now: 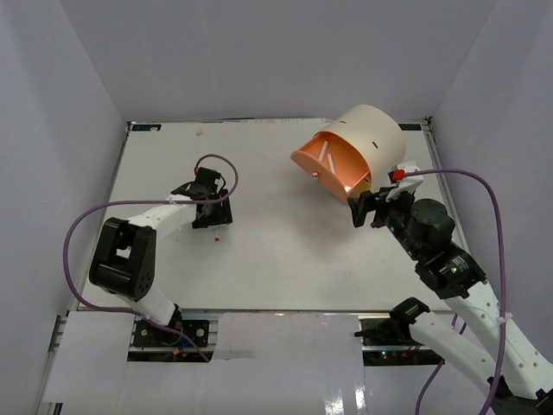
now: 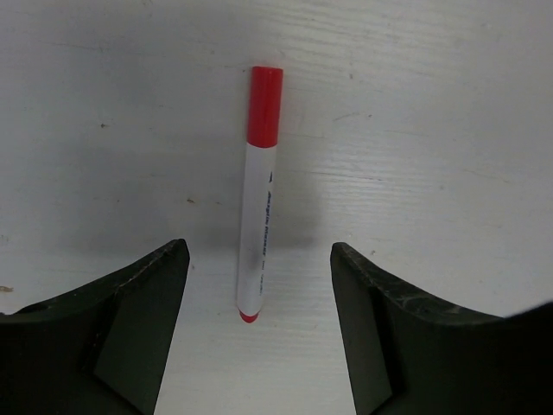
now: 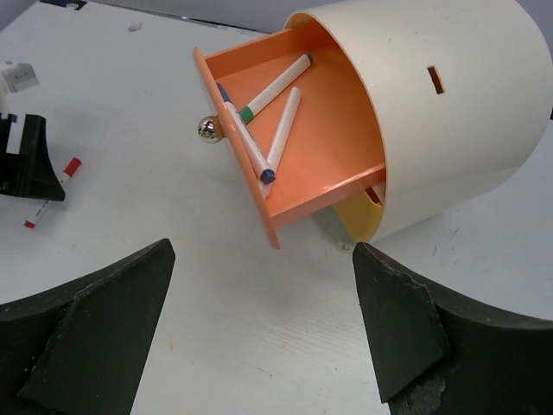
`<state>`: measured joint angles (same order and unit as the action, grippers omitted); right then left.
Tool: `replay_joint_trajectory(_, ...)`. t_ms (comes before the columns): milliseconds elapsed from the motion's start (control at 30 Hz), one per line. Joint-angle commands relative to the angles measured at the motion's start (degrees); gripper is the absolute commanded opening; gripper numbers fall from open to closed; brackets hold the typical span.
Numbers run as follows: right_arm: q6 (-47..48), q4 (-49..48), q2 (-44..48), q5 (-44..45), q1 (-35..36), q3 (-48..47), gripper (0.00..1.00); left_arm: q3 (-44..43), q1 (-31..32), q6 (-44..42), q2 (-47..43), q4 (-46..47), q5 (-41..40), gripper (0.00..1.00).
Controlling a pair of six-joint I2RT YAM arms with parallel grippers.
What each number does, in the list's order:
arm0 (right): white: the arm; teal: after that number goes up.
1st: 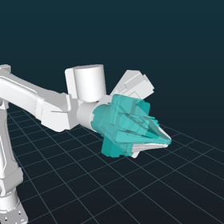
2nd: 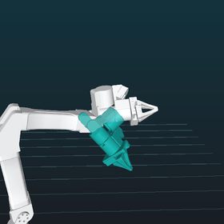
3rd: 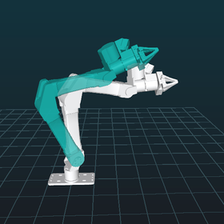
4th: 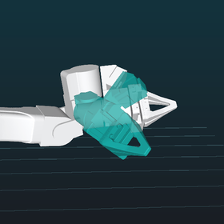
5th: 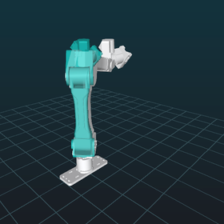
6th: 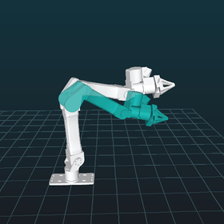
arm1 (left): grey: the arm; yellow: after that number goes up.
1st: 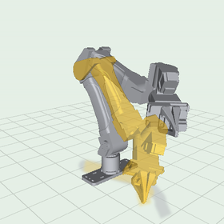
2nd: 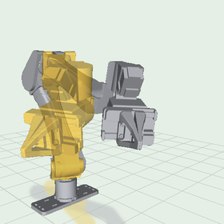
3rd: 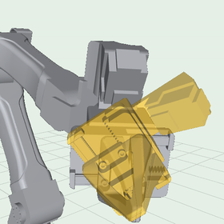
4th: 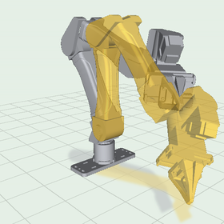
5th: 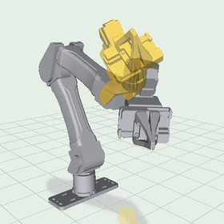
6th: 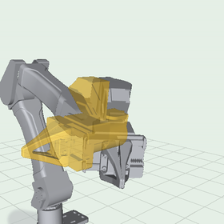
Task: Sort the stationery into containers
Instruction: Pick up the pen from the center of the board, then place the pen in the drawer.
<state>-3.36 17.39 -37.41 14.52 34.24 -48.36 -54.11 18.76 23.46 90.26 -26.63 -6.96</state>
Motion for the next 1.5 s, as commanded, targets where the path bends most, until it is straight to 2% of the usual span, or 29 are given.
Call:
replay_joint_trajectory(0, -3.49, -2.80, 3.65, -1.25, -0.14, 1.86, 0.90, -1.35, -0.04, 1.14, 0.62, -1.49, -2.97, 0.77)
replay_joint_trajectory(100, -4.46, -2.88, 6.20, -1.08, -0.14, 4.06, 0.90, -1.79, -0.04, 1.15, 2.55, -1.75, -3.06, 0.73)
replay_joint_trajectory(333, -4.73, -2.62, 10.33, -0.81, -0.14, 7.57, 0.90, -1.79, 0.31, 2.99, 5.36, -1.41, -3.50, 0.51)
replay_joint_trajectory(433, -4.64, -2.71, 10.95, -1.07, -0.14, 8.19, 0.90, -1.88, 0.75, 3.78, 6.77, -1.32, -3.23, 0.45)
replay_joint_trajectory(467, -4.56, -2.62, 11.21, -1.34, -0.14, 8.28, 0.90, -1.88, 0.83, 4.04, 7.12, -1.23, -3.15, 0.36)
replay_joint_trajectory(533, -4.56, -2.62, 11.56, -1.60, -0.14, 8.54, 0.90, -1.88, 1.10, 4.66, 8.08, -1.05, -2.80, 0.26)
replay_joint_trajectory(567, -4.56, -2.62, 11.66, -1.52, -0.05, 8.63, 0.90, -1.97, 1.19, 4.84, 8.18, -0.97, -2.62, 0.17)
replay_joint_trajectory(667, -4.38, -2.71, 12.70, -1.17, -0.14, 9.24, 0.90, -2.41, 1.45, 5.01, 7.13, -1.05, 0.62, 0.03)
replay_joint_trajectory(700, -4.29, -2.62, 12.97, -0.99, -0.05, 9.42, 0.90, -2.58, 1.54, 5.01, 6.34, -1.14, 1.85, 0.02)
replay_joint_trajectory(833, -4.12, -2.62, 14.64, 0.94, -0.14, 10.48, 0.90, -5.12, 2.06, 8.17, -1.64, -1.23, 10.89, 0.00)
replay_joint_trajectory(900, -3.94, -2.62, 15.52, 1.91, -0.14, 10.65, 0.90, -7.23, 2.41, 12.38, -7.45, -0.79, 15.39, 0.01)
replay_joint_trajectory(1033, -4.20, -2.71, 16.84, 4.72, -0.05, 10.65, 0.90, -13.99, 6.97, 20.12, -12.82, 2.63, 18.47, 0.08)
replay_joint_trajectory(1167, -4.29, -2.62, 18.51, 6.39, -0.14, 10.48, 0.90, -21.38, 12.60, 26.10, -11.69, 7.80, 17.86, 0.08)
replay_joint_trajectory(1300, -4.38, -1.83, 19.48, 7.18, -0.14, 9.60, 0.90, -27.97, 17.52, 31.63, -6.87, 13.53, 16.11, 0.10)
replay_joint_trajectory(1467, -5.25, -0.43, 20.97, 7.98, -0.05, 8.19, 0.90, -33.86, 21.92, 33.84, -0.62, 20.46, 11.63, 0.11)
